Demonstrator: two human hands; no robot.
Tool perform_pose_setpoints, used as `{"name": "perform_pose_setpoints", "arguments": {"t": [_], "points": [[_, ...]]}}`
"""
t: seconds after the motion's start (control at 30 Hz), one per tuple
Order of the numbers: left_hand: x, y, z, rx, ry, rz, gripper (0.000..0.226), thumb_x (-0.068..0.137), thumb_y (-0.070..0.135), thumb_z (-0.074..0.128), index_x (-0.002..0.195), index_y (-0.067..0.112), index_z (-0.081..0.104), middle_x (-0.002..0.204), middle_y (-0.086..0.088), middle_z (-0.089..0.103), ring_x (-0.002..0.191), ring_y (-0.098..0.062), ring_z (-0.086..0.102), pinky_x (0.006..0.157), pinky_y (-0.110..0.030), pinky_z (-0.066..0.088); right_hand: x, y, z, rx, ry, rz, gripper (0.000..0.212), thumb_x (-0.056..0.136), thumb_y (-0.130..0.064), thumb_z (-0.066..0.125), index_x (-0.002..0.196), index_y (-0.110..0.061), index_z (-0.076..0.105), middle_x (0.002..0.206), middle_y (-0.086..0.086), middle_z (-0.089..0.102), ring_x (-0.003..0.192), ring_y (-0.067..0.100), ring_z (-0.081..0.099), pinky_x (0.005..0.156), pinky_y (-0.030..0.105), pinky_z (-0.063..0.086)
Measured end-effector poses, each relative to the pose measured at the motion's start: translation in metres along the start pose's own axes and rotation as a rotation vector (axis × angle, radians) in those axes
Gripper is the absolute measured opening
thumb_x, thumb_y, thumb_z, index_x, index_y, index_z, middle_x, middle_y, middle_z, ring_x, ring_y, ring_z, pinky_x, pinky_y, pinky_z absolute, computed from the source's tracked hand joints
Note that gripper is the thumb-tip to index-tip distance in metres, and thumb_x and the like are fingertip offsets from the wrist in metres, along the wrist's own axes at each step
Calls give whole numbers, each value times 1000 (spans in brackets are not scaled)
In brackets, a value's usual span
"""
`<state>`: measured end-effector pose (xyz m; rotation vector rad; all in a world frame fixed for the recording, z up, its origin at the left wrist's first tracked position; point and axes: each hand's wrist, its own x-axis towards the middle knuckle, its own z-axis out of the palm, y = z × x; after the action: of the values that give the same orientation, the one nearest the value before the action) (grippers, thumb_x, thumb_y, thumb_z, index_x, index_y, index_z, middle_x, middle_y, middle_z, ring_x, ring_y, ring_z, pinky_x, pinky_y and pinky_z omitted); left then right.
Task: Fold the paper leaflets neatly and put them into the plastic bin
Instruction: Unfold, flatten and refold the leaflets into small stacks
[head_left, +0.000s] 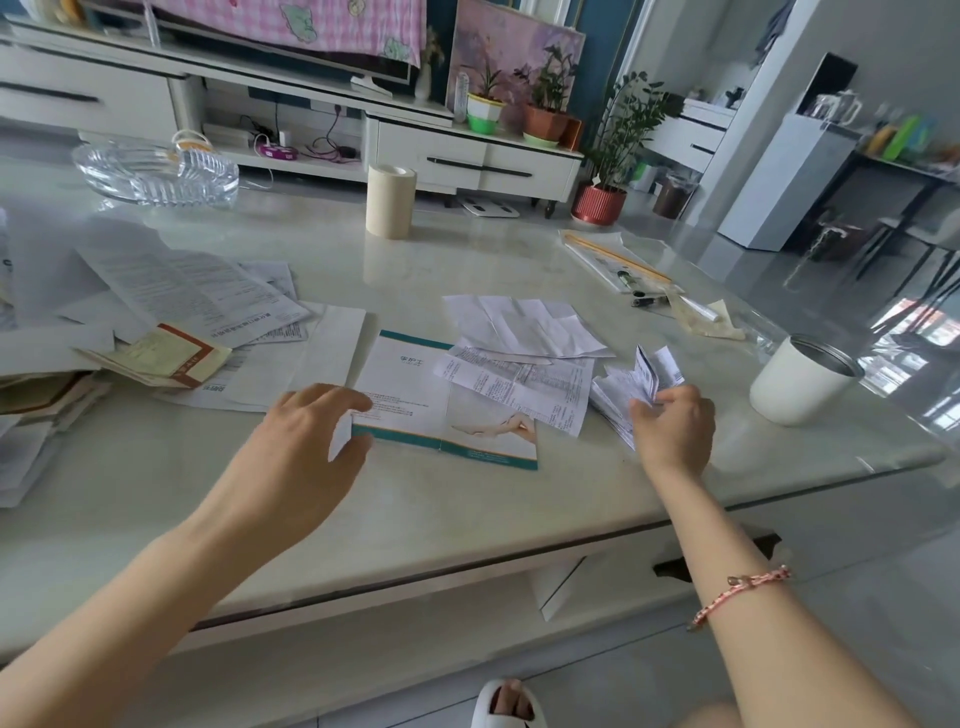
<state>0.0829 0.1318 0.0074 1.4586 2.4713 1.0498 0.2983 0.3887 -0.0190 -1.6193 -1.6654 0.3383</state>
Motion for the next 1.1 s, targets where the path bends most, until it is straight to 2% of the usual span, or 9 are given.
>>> {"name": "perform_pose_setpoints", "arguments": {"t": [0.13, 0.4, 0.53, 0.67, 0.77, 0.87, 0.93, 1.03, 1.1], "points": [[0, -3, -4, 213, -249, -61, 64, 90, 43, 54, 144, 21, 28, 153, 1, 24, 140, -19, 18, 110, -32, 21, 7, -11, -11, 110, 94, 11, 21, 90, -18, 55, 101, -1, 58, 111, 22, 57, 110, 31, 45, 80, 33, 35], [7, -14, -7, 286, -264, -51, 55, 91, 34, 55, 140, 17, 36, 137, -7, 48, 122, -27, 45, 97, -35, 39, -18, -50, -38, 244, 178, -183, 19, 86, 0, 47, 99, 1, 61, 109, 19, 59, 94, 24, 50, 74, 15, 29], [7, -18, -11, 157, -157, -25, 24, 88, 16, 57, 108, 3, 55, 99, -14, 59, 88, -34, 55, 73, -39, 43, -56, -78, -35, 299, -108, -301, 16, 86, 0, 49, 94, -9, 59, 104, 10, 60, 80, 14, 50, 68, 15, 33], [7, -18, -14, 114, 26, -57, 9, 86, 10, 44, 89, 8, 52, 75, -10, 56, 66, -32, 52, 56, -34, 40, -95, -100, -27, 358, -484, -287, 14, 88, -4, 53, 90, -17, 59, 88, -8, 60, 82, 10, 54, 79, 26, 46], [8, -12, -18, -154, 137, -198, 13, 86, 9, 47, 85, 12, 59, 72, -4, 58, 65, -22, 53, 54, -23, 43, -119, -112, -25, 423, -722, -221, 14, 88, -8, 56, 88, -21, 60, 85, -7, 59, 84, 11, 57, 82, 31, 49], [9, -1, -24, -875, 6, -416, 14, 88, 10, 54, 80, 11, 65, 68, 0, 68, 68, -19, 61, 60, -25, 54, -136, -123, -29, 504, -928, -102, 8, 89, -18, 61, 96, -20, 59, 92, 2, 62, 84, 15, 60, 78, 29, 51], [8, 5, -26, -1217, -106, -510, 20, 91, 3, 46, 89, 6, 65, 74, -3, 72, 67, -15, 66, 57, -23, 56, -144, -127, -32, 560, -1053, -40, 22, 88, -24, 62, 107, -13, 58, 93, 3, 63, 80, 13, 60, 72, 25, 51], [4, 12, -21, -1333, -166, -546, 21, 91, 2, 43, 92, 2, 64, 79, -9, 72, 67, -16, 68, 61, -27, 58, -151, -128, -31, 569, -1138, -8, 32, 86, -28, 65, 111, -9, 57, 94, 4, 64, 77, 13, 61, 69, 23, 51], [2, 16, -17, -1322, -165, -562, 21, 92, 4, 45, 91, 3, 65, 83, -13, 69, 75, -21, 66, 71, -32, 57, -153, -128, -29, 556, -1125, -2, 22, 87, -23, 64, 103, -9, 59, 87, 4, 64, 71, 12, 61, 65, 20, 51]]}}
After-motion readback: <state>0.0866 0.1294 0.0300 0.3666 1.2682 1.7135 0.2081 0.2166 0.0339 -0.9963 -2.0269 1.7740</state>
